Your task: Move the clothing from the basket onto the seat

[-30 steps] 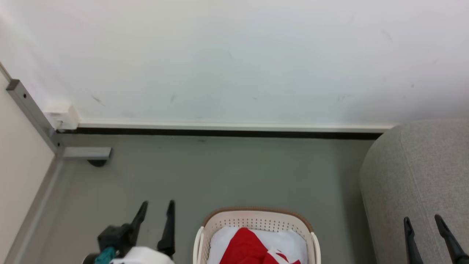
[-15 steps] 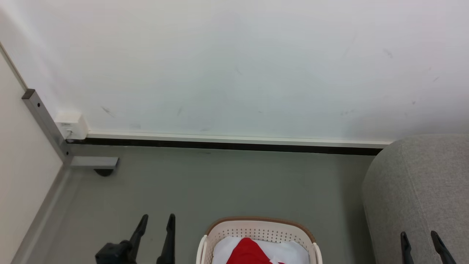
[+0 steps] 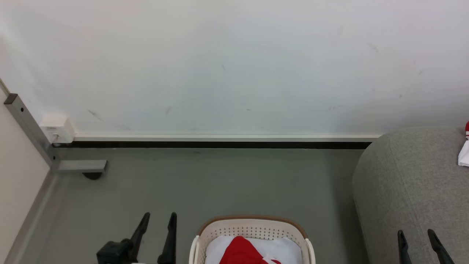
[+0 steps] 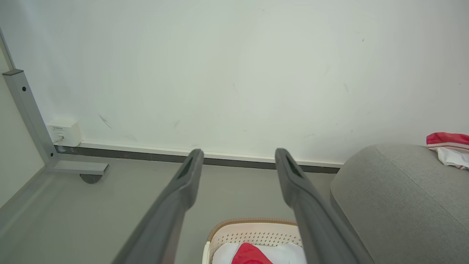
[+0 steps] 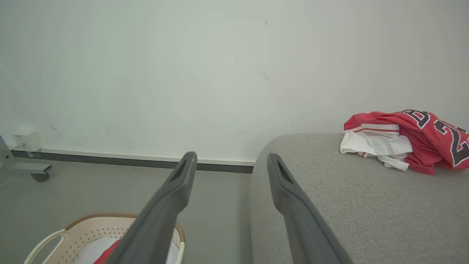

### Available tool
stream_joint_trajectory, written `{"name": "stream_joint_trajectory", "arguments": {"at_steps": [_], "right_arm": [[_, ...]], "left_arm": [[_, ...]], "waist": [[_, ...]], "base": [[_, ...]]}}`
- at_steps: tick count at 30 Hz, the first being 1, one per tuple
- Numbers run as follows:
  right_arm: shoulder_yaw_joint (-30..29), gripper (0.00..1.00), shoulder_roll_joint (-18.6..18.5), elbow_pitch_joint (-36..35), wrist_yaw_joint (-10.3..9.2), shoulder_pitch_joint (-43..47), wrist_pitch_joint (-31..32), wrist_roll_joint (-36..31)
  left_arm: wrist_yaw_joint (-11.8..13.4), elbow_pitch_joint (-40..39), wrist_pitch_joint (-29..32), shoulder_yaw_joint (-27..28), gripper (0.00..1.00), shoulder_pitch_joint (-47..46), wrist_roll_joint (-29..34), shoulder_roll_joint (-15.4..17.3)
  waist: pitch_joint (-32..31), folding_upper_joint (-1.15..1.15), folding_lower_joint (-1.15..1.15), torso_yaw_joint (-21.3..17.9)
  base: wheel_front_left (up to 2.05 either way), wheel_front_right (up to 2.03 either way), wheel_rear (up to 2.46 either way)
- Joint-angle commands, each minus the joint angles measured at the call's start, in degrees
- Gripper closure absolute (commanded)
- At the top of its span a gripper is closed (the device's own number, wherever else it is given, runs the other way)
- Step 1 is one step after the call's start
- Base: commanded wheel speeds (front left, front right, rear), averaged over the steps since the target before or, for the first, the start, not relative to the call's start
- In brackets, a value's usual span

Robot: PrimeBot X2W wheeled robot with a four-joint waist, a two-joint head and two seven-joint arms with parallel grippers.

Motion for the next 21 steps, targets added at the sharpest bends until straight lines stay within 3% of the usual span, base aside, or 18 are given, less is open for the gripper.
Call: {"name": "stream_joint_trajectory", "arguments": {"at_steps": [1,12,21], "right_arm": [[0.0,0.00,0.1,0.0,-0.14,-0.9,-0.2,0.4],[-0.3,0.00,0.1,-4.1,-0.14,-4.8,-0.2,-0.2],[1.0,0.00,0.1,-8.1,-0.14,-9.1,-0.1,1.1]], "left_arm": [[-0.2,0.1,0.0,0.5,0.00,-0.5,1.0,-0.2],[-2.7,0.3,0.3,-2.7,0.00,-7.1,2.8,-0.6],[-4.2,7.3,11.6,-10.0,0.00,-19.4,3.4,-0.6]], "waist": [[0.1,0.00,0.00,-0.3],[6.0,0.00,0.00,-5.0],[17.0,0.00,0.00,-10.9]], "base": [[0.00,0.00,0.00],[0.00,0.00,0.00],[0.00,0.00,0.00]]}}
